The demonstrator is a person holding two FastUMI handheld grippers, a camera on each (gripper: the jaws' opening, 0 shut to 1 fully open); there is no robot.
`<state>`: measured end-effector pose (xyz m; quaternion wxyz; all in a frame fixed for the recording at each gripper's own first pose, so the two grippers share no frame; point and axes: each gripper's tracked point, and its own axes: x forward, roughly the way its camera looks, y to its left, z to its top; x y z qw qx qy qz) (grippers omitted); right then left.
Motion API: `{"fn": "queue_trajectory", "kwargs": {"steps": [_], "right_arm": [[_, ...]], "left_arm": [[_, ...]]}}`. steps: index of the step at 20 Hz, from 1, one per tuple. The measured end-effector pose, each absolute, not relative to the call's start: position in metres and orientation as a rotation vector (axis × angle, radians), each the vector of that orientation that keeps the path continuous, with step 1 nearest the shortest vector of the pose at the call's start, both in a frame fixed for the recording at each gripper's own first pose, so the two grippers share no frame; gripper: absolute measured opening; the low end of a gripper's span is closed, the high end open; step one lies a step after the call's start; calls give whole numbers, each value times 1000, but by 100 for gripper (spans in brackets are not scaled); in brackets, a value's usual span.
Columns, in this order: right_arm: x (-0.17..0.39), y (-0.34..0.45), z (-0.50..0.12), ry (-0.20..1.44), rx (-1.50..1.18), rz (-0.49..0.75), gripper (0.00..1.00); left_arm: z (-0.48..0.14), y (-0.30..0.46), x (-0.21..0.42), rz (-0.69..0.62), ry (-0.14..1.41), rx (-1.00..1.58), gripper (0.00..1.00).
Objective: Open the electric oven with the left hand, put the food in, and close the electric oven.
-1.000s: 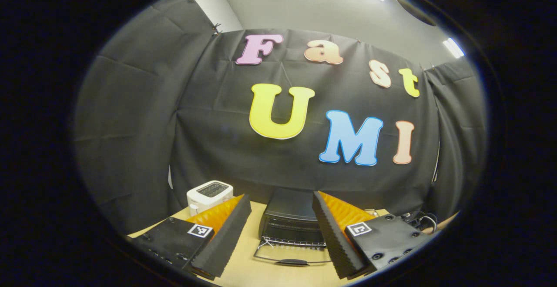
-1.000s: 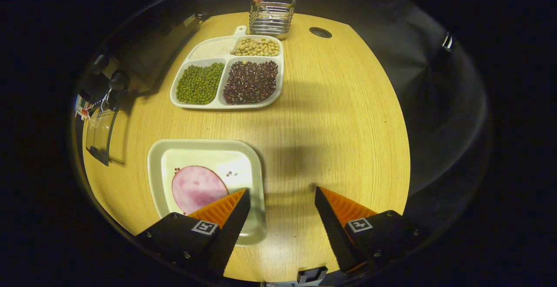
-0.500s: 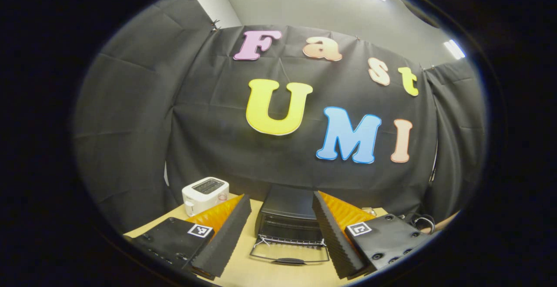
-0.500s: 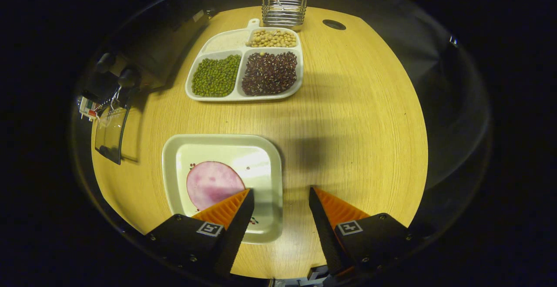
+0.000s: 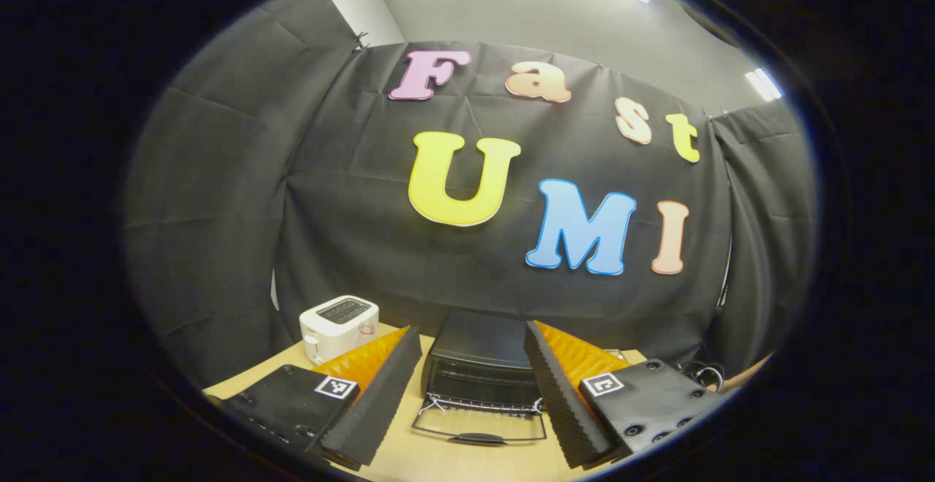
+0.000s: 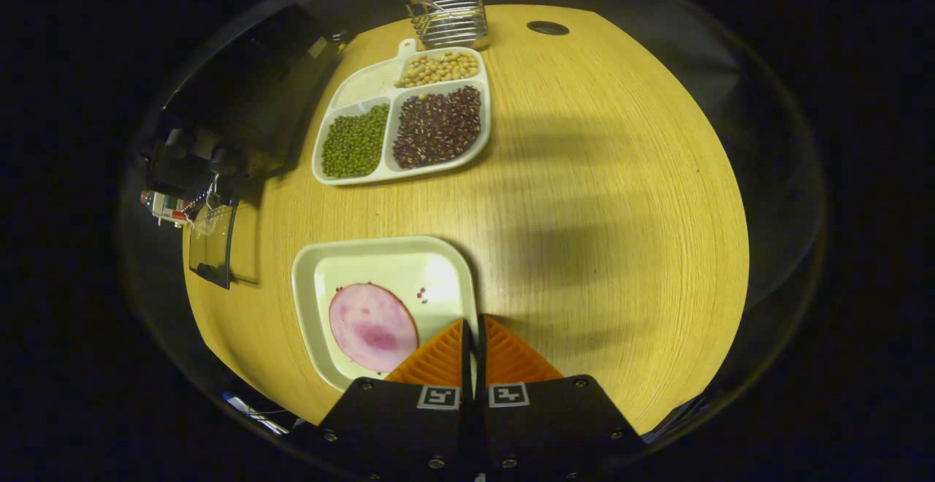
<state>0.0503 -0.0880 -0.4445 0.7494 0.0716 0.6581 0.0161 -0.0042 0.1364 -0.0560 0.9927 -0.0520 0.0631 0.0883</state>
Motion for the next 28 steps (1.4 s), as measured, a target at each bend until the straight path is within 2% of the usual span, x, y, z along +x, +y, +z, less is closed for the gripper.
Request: {"fn": "queue_trajectory", "kwargs": {"steps": [4, 15, 18, 24, 26, 27, 28], "right_arm": [[46, -87, -442, 1419, 212, 50, 0], [20, -75, -426, 1272, 718, 85, 0], [17, -78, -427, 1241, 804, 50, 0], [10, -81, -429, 1311, 624, 16, 0], [14, -84, -429, 1338, 521, 8, 15], [18, -85, -426, 1343, 488, 12, 30], [19, -83, -425, 1350, 466, 16, 38]], "left_arm": [[-50, 136, -5, 179, 117, -89, 96], [-47, 113, 7, 117, 114, -89, 96], [-46, 107, 10, 97, 111, -87, 98], [-52, 100, 14, 73, 123, -88, 96], [-56, 101, 16, 70, 128, -91, 98], [-57, 100, 14, 71, 127, -93, 96], [-56, 103, 13, 73, 126, -93, 96]]}}
